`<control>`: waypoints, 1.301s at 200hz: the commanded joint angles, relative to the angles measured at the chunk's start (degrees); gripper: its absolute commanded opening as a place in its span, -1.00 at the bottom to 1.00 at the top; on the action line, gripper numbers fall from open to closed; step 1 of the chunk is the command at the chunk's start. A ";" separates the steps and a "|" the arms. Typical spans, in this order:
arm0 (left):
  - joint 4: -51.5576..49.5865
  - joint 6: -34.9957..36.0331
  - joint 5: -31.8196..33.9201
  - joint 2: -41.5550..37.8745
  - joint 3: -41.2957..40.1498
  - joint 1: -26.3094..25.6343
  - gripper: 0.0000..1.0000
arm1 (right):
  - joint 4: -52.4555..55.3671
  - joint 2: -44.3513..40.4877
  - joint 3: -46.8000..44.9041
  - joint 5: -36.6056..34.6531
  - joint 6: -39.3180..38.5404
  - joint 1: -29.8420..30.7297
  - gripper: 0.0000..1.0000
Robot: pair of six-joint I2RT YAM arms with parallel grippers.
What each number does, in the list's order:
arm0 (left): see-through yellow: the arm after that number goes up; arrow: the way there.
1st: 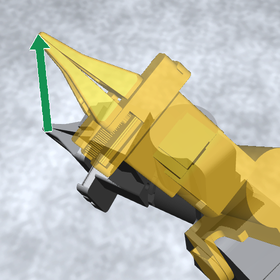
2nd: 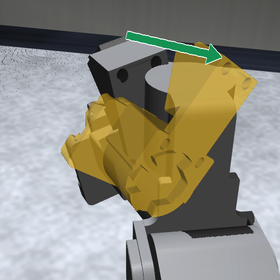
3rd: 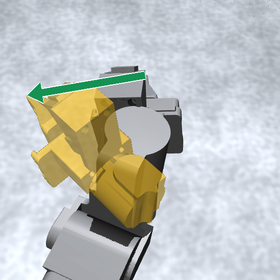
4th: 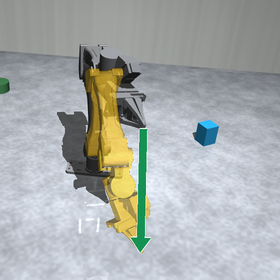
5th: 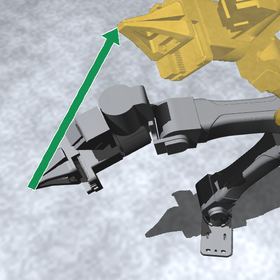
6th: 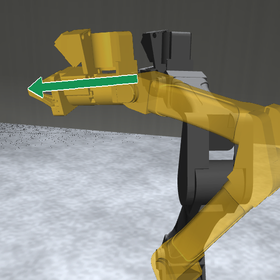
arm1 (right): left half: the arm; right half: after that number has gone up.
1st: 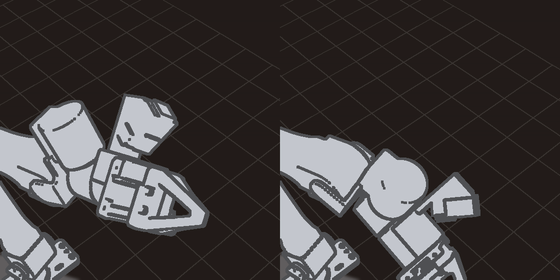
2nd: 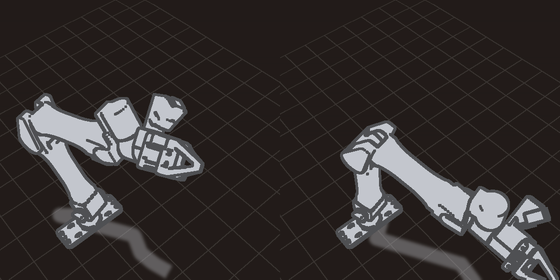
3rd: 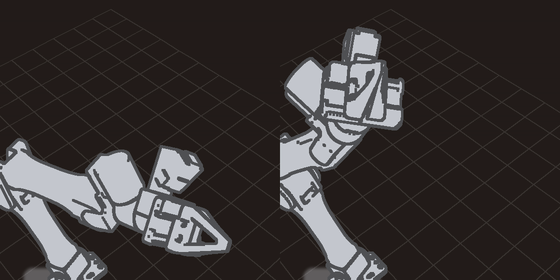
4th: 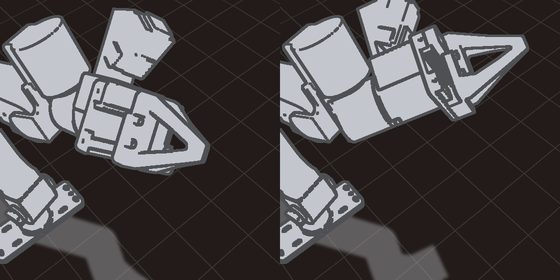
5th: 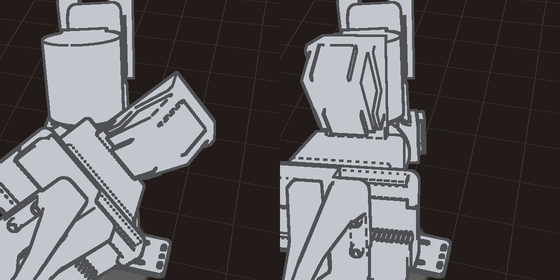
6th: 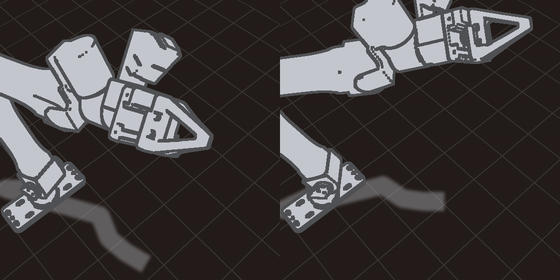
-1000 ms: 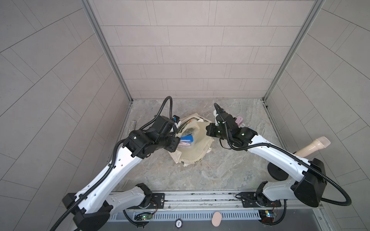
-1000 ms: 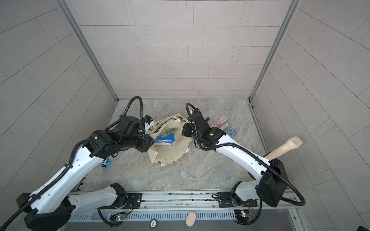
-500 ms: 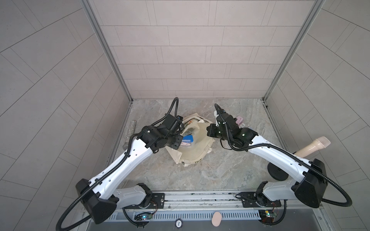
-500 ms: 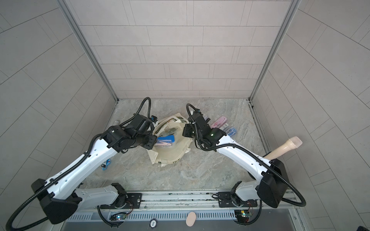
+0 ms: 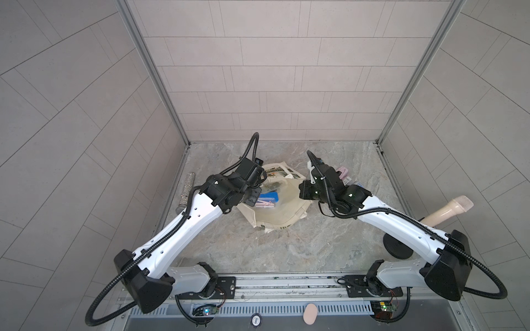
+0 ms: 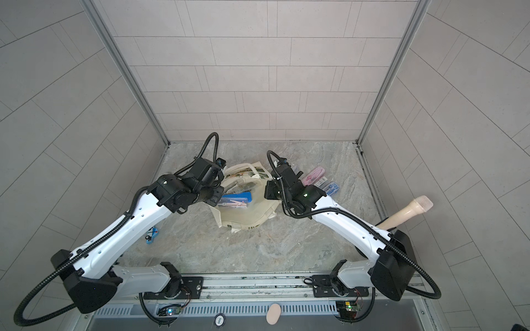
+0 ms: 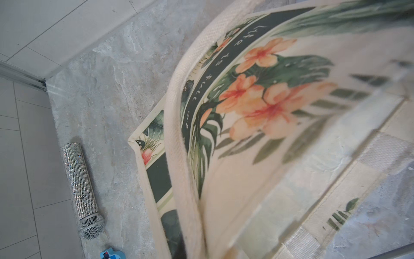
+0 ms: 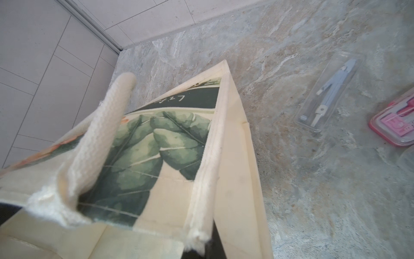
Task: Take out the compass set from the canvas bag
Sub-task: Adjust the canvas bag at the center of the board, then pick up the compass set from the canvas bag.
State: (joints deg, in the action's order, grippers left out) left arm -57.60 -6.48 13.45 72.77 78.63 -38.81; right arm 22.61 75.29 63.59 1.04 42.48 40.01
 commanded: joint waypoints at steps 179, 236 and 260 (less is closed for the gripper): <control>3.90 0.09 0.87 -0.02 0.62 0.06 -1.00 | -2.14 6.52 -0.85 -1.03 -13.95 15.45 0.20; 4.57 1.73 -2.93 0.84 0.84 0.05 -1.00 | -7.95 13.48 -2.31 2.51 -6.65 11.41 0.16; 5.75 2.49 -4.57 0.57 0.41 0.05 -1.00 | -7.85 18.00 -0.23 4.04 -5.21 10.06 0.10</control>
State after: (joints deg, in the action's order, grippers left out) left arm -55.61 -5.23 10.59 73.93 78.41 -38.76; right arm 15.92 89.56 61.82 3.51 34.17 51.18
